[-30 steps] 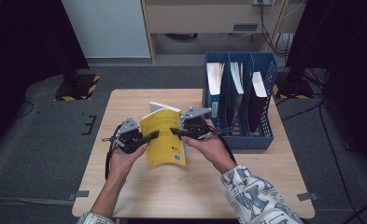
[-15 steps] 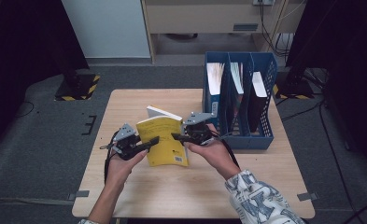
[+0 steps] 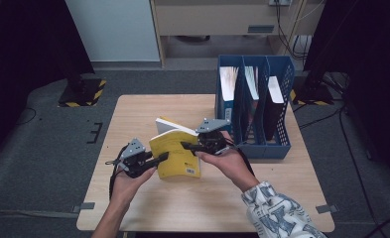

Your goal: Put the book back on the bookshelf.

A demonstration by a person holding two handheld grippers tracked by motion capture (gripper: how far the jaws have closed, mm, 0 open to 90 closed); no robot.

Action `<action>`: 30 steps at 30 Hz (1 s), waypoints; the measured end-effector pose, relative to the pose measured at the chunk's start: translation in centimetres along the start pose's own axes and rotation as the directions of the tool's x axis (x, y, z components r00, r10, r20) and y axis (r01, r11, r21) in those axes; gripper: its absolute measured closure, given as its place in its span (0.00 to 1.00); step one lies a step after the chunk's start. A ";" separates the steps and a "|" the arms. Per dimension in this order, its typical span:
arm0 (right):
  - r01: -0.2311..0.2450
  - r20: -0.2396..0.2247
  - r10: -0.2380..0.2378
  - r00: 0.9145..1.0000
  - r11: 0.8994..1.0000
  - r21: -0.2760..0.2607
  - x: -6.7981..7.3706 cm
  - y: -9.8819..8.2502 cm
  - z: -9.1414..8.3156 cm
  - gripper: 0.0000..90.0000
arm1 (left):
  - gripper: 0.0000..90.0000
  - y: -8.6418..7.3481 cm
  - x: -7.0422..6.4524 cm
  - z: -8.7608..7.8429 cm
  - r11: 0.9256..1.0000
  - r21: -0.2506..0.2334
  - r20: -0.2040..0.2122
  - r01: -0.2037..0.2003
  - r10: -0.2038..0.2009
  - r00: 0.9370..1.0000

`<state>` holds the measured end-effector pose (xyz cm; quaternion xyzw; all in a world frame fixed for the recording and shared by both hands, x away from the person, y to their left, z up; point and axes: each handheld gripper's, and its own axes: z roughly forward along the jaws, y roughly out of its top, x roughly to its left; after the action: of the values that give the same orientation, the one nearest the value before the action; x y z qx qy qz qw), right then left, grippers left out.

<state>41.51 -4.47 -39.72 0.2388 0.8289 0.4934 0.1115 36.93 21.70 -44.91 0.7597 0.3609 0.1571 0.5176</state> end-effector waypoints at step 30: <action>-0.010 0.023 0.011 1.000 0.999 -0.039 -0.5 -0.1 0.3 0.81 | 0.41 -0.1 2.1 2.1 0.999 -0.018 -0.174 0.035 -0.037 0.984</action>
<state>42.01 -4.55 -39.98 0.2466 0.8166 0.5072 0.1228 39.61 21.78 -46.10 0.7325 0.4173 0.2163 0.4925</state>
